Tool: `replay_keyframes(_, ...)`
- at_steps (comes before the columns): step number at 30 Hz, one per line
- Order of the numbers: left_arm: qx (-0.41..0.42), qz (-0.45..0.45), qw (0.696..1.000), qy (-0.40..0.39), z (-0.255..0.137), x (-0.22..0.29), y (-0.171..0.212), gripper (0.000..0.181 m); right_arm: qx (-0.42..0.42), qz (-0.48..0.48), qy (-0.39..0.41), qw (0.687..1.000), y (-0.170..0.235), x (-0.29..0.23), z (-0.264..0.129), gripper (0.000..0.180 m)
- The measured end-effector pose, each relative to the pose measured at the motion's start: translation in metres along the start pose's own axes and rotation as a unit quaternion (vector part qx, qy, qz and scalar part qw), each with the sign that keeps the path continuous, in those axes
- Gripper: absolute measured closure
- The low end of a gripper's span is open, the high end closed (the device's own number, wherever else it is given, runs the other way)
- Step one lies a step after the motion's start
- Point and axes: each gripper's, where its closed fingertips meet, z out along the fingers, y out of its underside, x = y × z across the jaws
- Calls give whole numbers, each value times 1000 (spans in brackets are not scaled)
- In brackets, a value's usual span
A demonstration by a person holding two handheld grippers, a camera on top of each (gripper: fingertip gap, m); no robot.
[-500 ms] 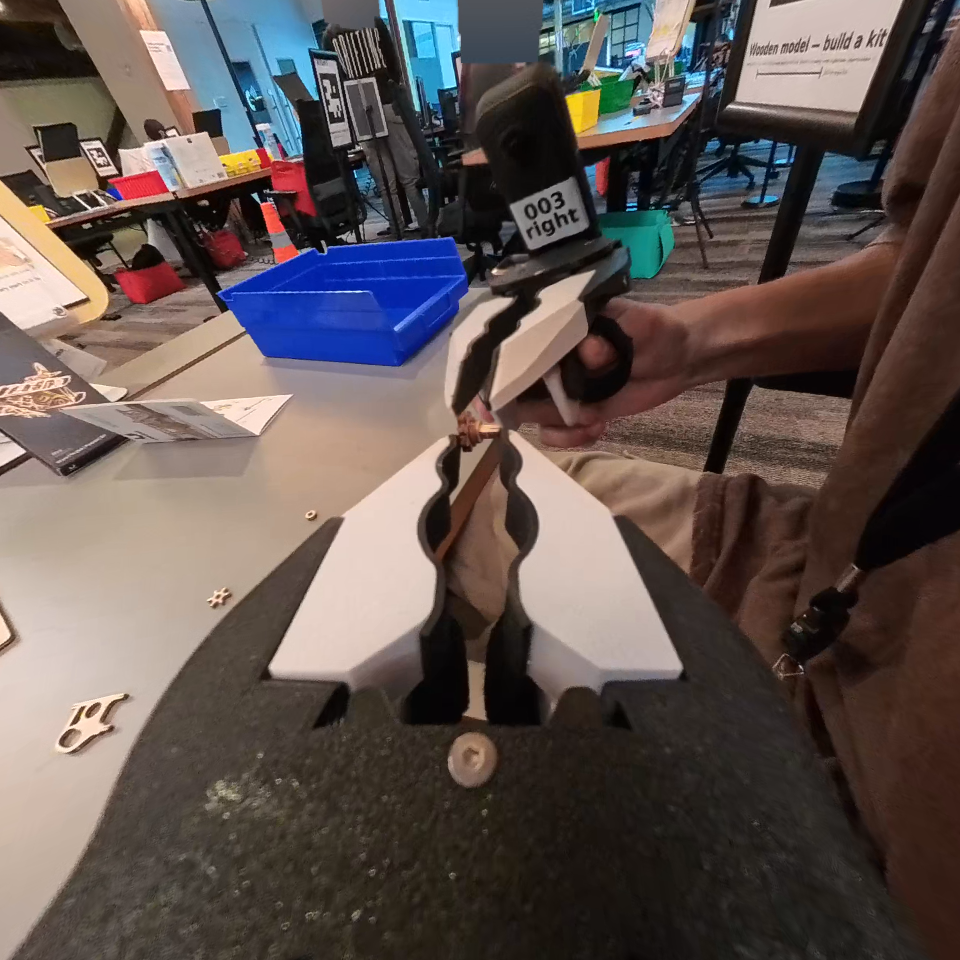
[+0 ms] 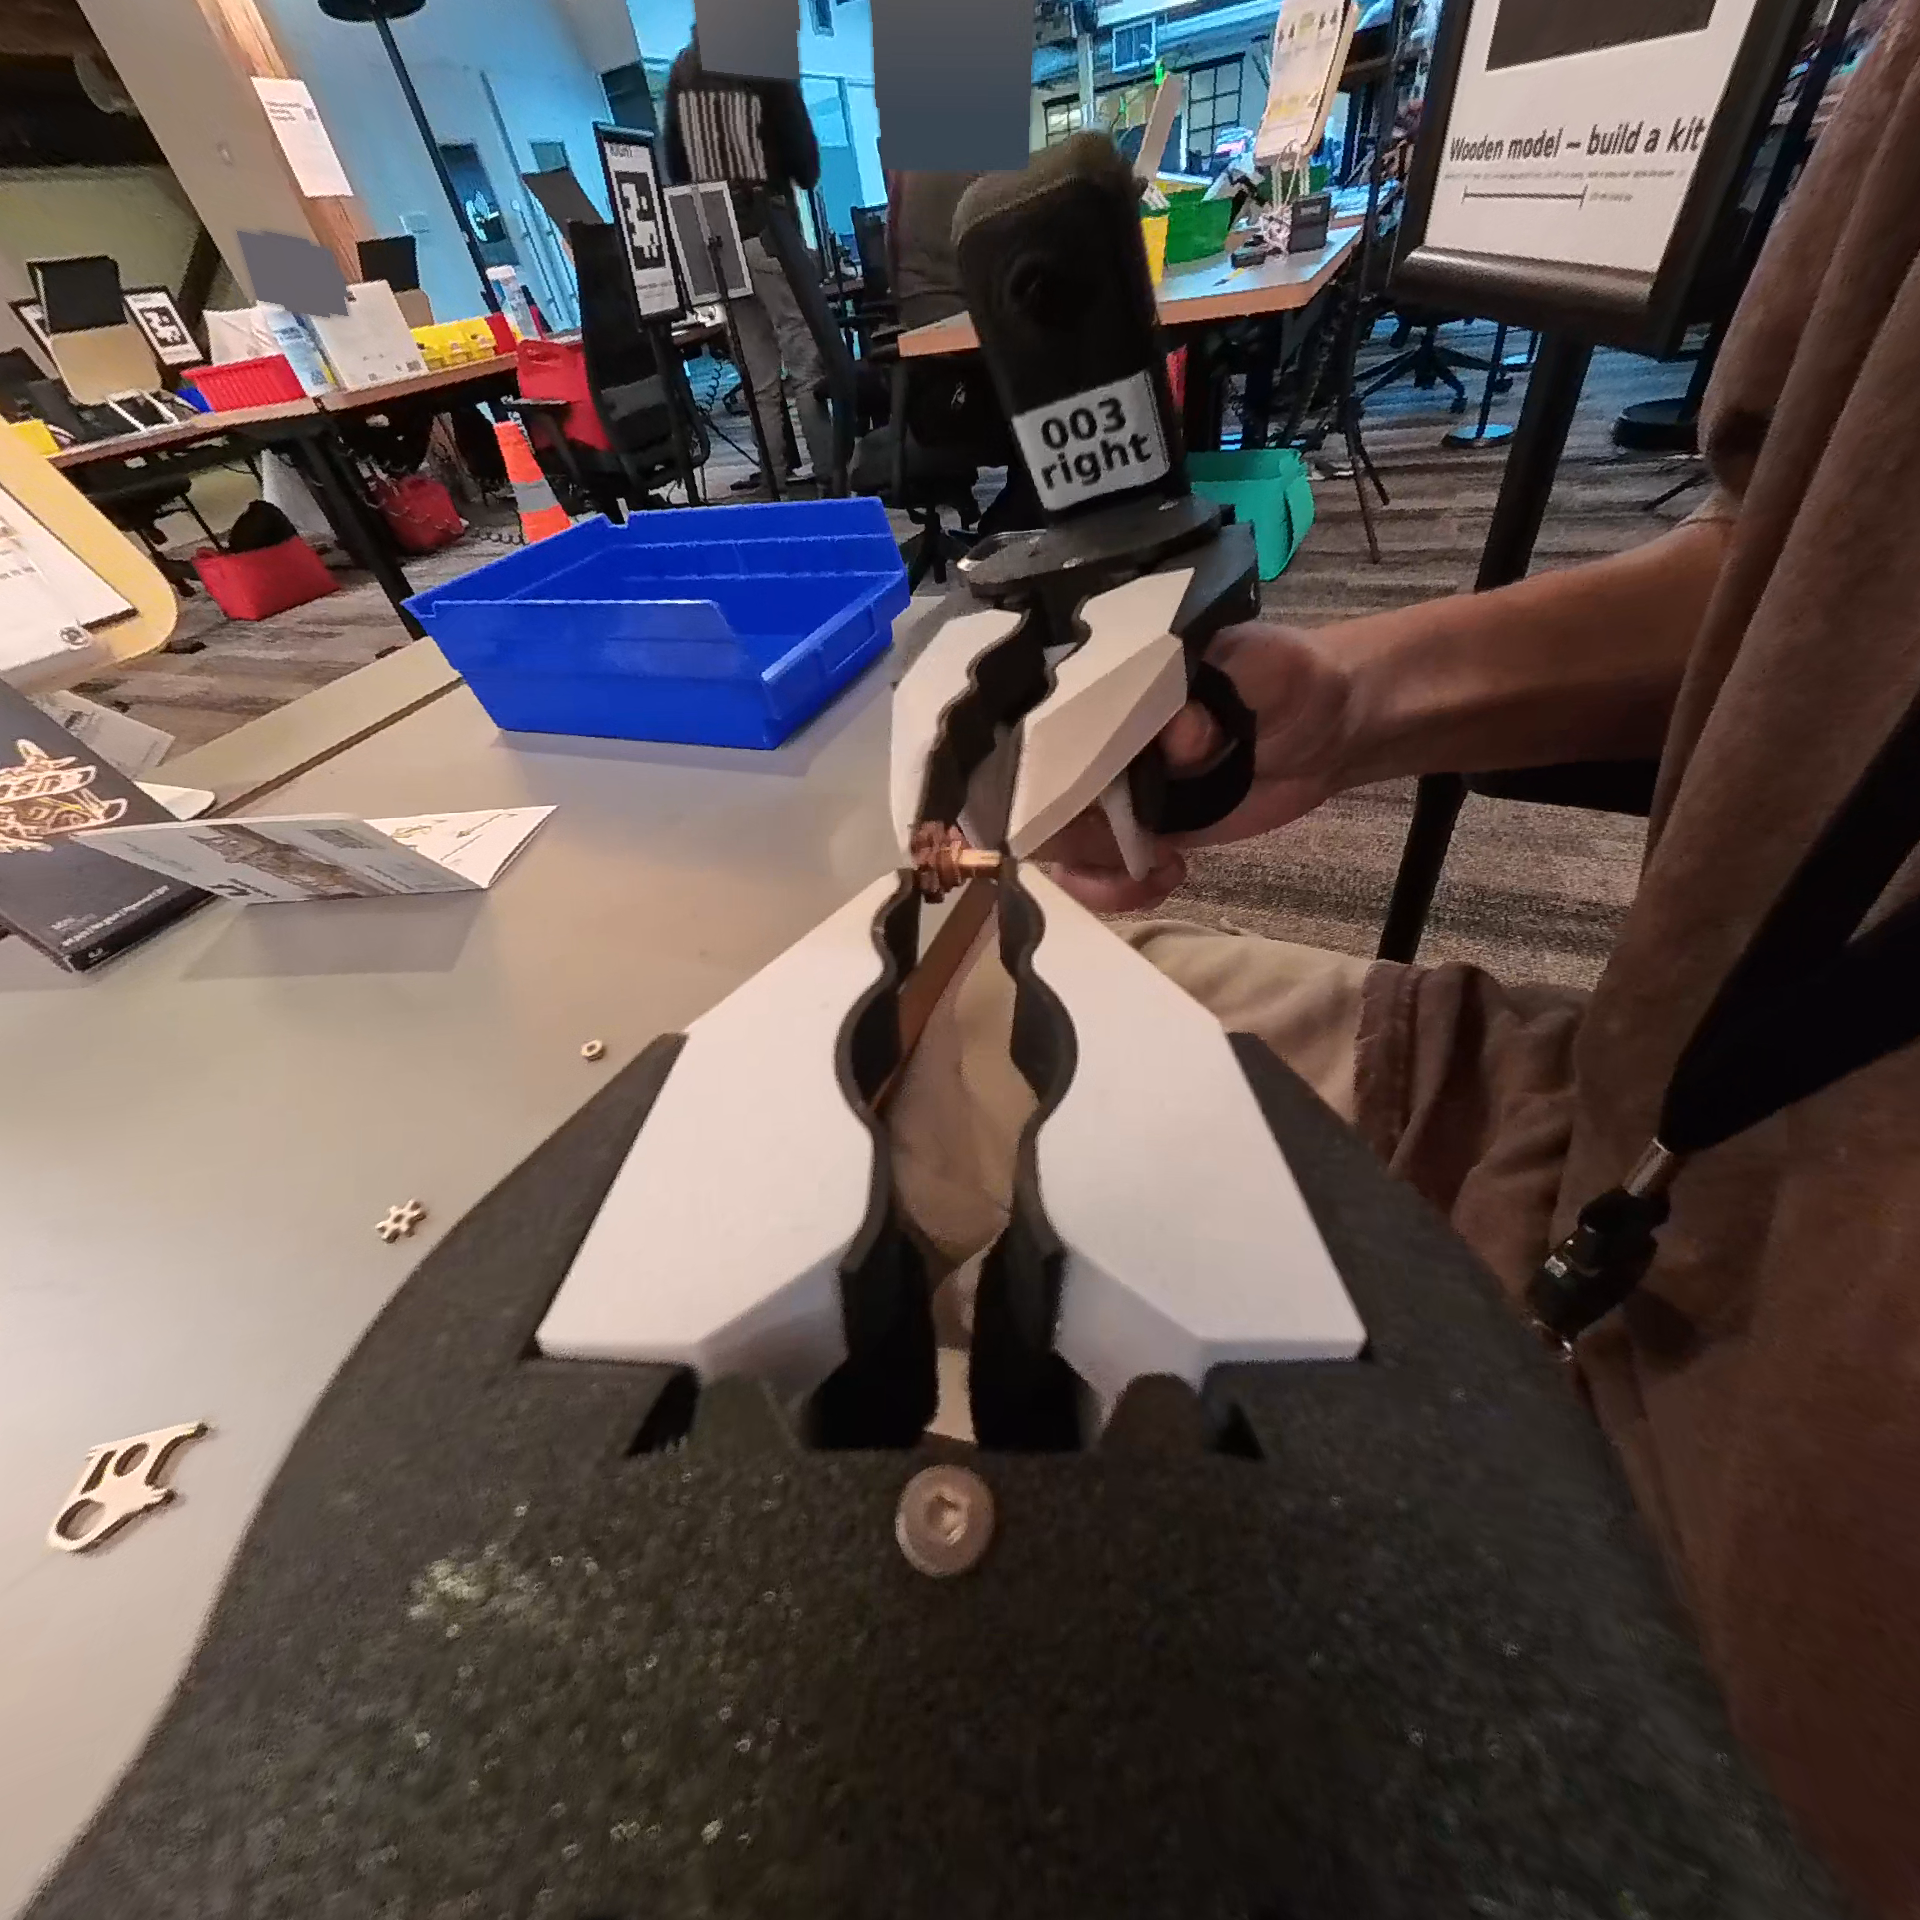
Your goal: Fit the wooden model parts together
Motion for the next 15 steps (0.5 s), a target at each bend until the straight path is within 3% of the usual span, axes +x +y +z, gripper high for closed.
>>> replay_keyframes(15,16,-6,1000,25,-3,9,-4,169,-5,-22,-22,999,0,-11,-2,166)
